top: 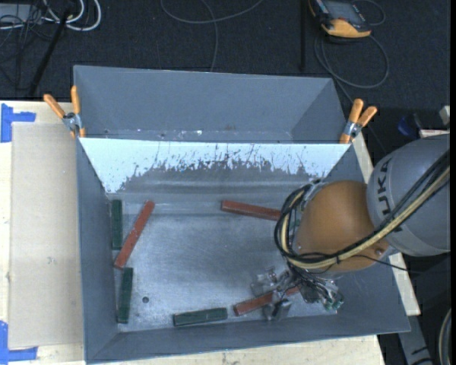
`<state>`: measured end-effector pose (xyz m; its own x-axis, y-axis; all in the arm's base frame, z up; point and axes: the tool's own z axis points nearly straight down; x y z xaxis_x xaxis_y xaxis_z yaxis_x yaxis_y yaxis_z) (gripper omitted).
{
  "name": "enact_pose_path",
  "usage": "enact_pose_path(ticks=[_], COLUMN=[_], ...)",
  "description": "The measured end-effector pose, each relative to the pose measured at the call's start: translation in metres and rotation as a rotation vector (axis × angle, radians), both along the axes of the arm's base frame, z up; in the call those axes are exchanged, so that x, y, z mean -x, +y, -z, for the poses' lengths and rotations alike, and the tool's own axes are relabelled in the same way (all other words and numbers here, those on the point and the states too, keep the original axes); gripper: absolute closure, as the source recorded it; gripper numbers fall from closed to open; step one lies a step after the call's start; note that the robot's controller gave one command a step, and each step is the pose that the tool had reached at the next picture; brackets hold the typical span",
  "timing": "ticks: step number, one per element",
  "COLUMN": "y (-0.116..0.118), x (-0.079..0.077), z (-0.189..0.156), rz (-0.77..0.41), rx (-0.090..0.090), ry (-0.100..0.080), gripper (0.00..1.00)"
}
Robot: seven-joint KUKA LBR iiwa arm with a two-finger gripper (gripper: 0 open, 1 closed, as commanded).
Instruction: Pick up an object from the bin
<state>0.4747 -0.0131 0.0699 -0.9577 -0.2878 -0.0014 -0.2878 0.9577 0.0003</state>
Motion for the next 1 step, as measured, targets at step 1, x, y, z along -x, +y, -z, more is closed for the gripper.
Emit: enact_pose_path(ticks=[1], y=[0.0053], x=[-0.0295], z=[-0.2107], rz=[-0.064], rx=[0.001], ry=[-0.008], gripper=[1.0])
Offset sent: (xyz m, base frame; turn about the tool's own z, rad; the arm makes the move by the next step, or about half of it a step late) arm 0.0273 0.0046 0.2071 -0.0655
